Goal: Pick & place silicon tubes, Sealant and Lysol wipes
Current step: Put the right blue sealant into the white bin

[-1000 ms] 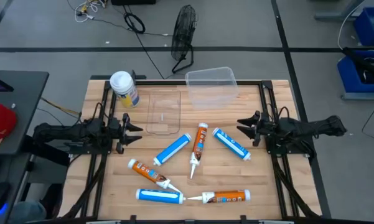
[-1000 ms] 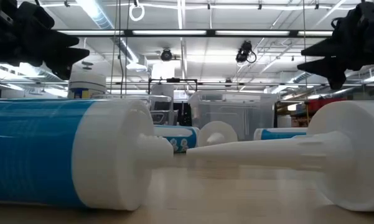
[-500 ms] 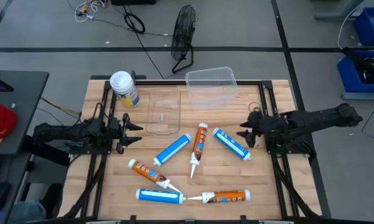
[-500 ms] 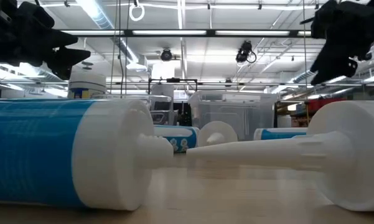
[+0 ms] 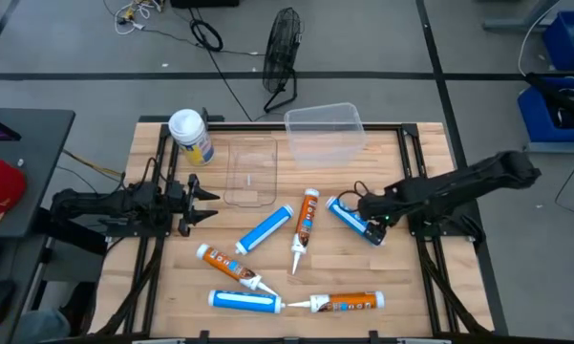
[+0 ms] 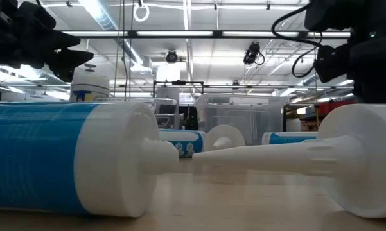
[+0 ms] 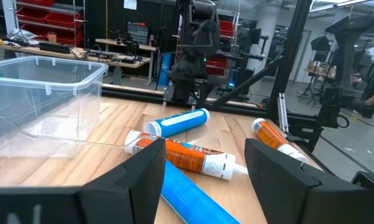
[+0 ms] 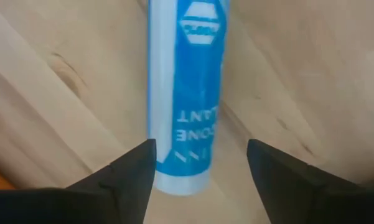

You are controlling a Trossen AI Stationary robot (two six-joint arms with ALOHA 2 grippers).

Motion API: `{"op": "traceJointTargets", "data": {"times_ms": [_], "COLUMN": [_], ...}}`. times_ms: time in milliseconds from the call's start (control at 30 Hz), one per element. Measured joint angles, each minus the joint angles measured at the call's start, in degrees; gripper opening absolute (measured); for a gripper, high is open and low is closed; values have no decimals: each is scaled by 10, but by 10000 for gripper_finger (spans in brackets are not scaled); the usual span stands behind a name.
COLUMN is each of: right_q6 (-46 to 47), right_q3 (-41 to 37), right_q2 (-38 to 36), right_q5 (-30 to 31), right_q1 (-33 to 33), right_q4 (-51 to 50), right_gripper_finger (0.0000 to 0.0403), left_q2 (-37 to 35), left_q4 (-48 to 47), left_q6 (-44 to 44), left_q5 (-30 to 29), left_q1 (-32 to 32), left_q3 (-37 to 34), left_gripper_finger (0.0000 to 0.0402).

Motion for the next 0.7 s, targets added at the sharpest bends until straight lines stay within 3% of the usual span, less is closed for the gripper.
{"op": "traceJointTargets", "data": {"times_ms": [200, 700], "right_q6": [13, -11], "right_q3": [2, -7], "right_q2": [49, 141], "right_q5": [-30, -45], "right_q1": [0, 0], "right_q4": [58, 88], "right_gripper_finger": [253, 252], "left_q2": [0, 0], "left_q4": [0, -1], "left_q6": [3, 8], "left_q5": [0, 0], "left_q1": [0, 0], "left_q3": [0, 0], "left_gripper_finger": [225, 225]}}
